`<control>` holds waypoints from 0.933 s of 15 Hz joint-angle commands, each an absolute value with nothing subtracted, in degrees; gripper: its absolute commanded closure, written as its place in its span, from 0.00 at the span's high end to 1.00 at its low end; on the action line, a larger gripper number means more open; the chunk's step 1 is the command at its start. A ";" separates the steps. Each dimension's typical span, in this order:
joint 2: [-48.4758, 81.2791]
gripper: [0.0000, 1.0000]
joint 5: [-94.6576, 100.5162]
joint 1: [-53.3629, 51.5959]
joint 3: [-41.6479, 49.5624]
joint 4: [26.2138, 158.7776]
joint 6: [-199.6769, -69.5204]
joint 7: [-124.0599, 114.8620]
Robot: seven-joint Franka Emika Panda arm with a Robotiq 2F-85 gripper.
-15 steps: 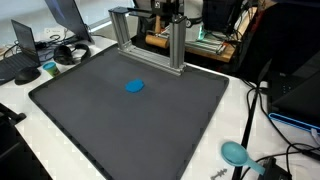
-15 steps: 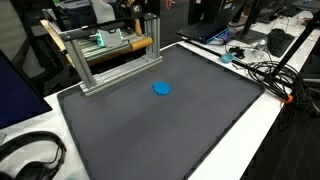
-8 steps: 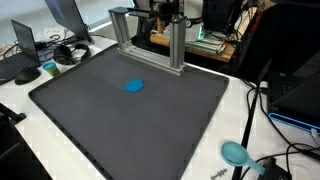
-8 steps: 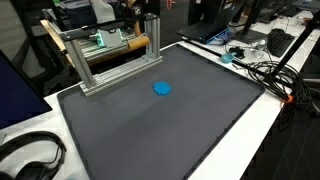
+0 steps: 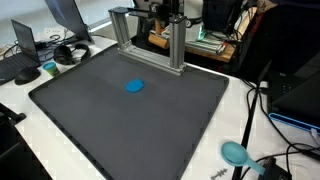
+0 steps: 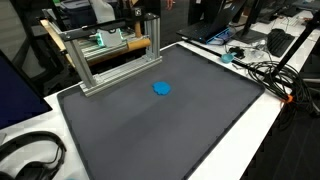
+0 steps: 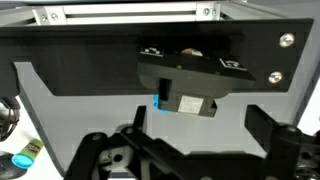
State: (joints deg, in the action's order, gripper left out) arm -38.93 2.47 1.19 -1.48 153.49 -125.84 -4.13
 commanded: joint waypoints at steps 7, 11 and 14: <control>-32.12 1.00 2.36 2.09 -1.08 139.42 -117.40 -4.20; -24.18 1.00 1.96 1.49 -1.42 129.27 -111.70 -4.39; -17.19 1.00 1.29 0.81 -1.23 122.03 -108.84 -3.73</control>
State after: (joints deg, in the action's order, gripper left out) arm -25.31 2.48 1.53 -1.52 130.75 -113.16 -4.39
